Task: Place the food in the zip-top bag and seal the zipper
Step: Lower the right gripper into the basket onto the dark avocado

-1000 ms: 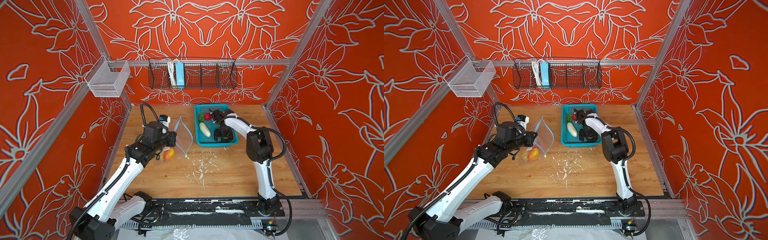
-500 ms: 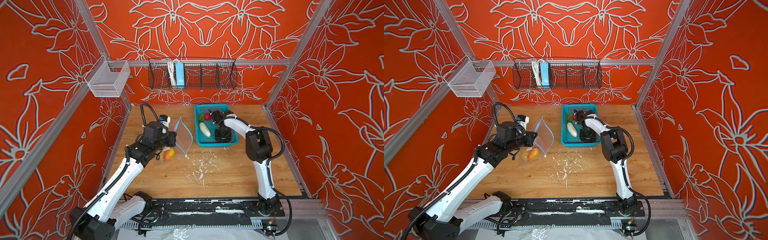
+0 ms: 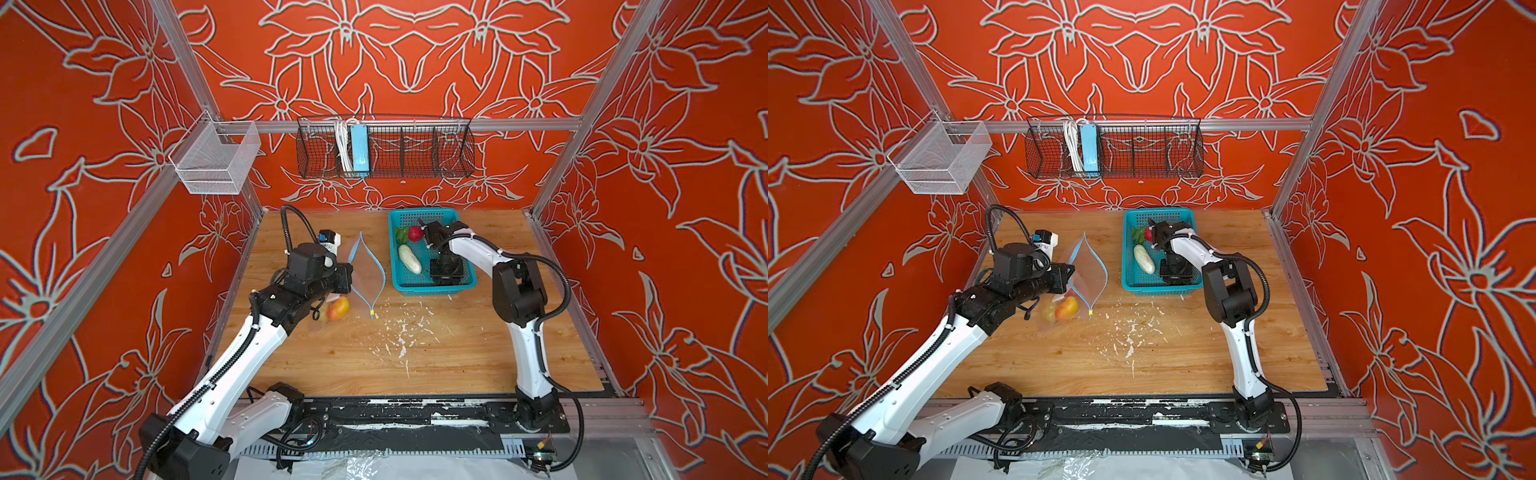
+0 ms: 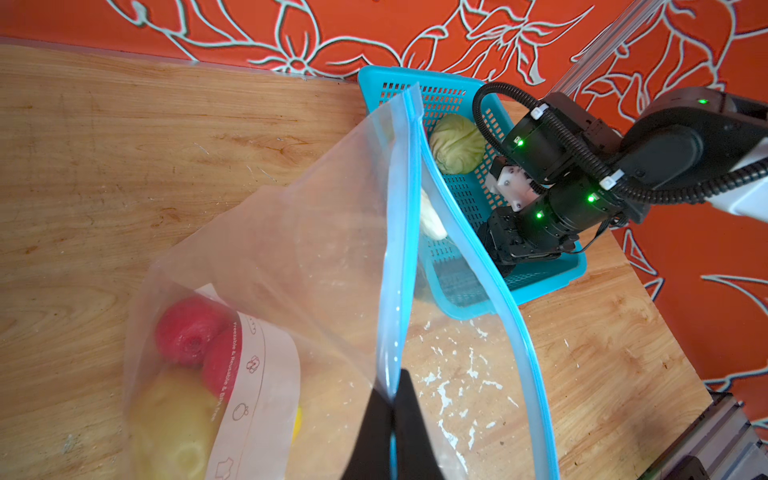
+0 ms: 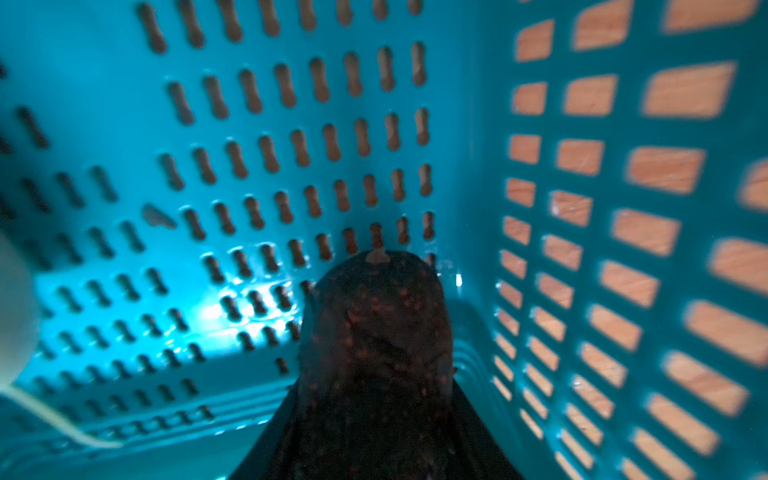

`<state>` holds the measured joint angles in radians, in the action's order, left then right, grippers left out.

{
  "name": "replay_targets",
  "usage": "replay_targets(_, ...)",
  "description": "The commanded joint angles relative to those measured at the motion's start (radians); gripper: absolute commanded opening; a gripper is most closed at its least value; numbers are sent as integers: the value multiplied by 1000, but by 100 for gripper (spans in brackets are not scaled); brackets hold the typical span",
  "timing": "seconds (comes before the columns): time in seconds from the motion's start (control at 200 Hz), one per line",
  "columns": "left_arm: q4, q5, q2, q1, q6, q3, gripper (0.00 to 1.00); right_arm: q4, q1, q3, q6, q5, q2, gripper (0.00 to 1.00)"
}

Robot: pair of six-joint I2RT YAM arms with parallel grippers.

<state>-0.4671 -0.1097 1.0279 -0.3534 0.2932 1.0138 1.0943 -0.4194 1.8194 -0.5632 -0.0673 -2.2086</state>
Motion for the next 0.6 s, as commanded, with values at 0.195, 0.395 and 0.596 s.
replay_targets(0.195,-7,10,-6,5,6,3,0,-88,6,-52,-36,71,92,32)
replay_targets(0.395,-7,16,-14,5,4,2,0,-102,5,-69,-47,95,124,32)
replay_targets(0.596,-7,16,-11,5,4,3,0,-135,5,-104,-60,107,178,32)
